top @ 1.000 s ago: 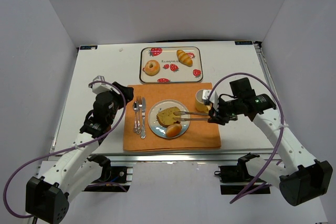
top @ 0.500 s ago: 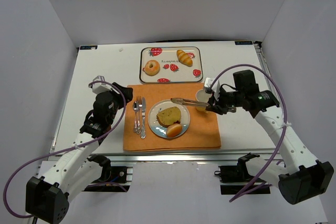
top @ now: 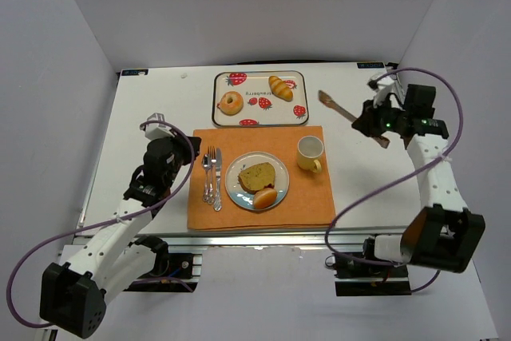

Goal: Place the bread

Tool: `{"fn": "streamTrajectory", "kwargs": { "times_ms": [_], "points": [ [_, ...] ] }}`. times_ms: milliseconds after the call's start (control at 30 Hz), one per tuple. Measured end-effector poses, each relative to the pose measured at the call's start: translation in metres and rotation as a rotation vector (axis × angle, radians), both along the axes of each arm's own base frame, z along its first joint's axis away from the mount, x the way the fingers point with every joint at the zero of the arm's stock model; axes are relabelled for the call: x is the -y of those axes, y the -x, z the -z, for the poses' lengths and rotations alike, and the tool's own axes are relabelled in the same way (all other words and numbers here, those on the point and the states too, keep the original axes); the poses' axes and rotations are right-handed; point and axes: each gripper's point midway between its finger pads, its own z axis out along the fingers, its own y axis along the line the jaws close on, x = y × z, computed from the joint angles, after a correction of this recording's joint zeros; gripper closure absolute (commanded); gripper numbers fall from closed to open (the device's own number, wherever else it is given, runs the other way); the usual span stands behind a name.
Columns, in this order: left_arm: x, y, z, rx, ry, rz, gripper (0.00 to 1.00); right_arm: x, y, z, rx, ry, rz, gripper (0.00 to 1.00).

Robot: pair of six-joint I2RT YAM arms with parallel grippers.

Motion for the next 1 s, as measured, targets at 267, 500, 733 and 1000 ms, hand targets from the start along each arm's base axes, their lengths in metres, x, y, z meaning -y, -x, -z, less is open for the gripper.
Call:
{"fn": "streamTrajectory", "kwargs": {
  "times_ms": [267,500,733,1000],
  "points": [
    [0.025,-0.003,0.027,-0.077,-0.006,0.128,0.50,0.079,-0.033,0.121,-0.261,-0.021,0.405,0.87],
    [0.031,-0.003,0.033,-0.097,-0.003,0.157,0.34,0.102,-0.030,0.181,-0.340,0.053,0.540,0.50],
    [0.033,-0.006,0.029,-0.083,0.004,0.164,0.32,0.110,-0.027,0.195,-0.348,0.135,0.509,0.28],
    [0.037,-0.009,0.034,-0.104,0.002,0.176,0.39,0.114,-0.040,0.137,-0.208,0.201,0.427,0.11]
  ]
}}
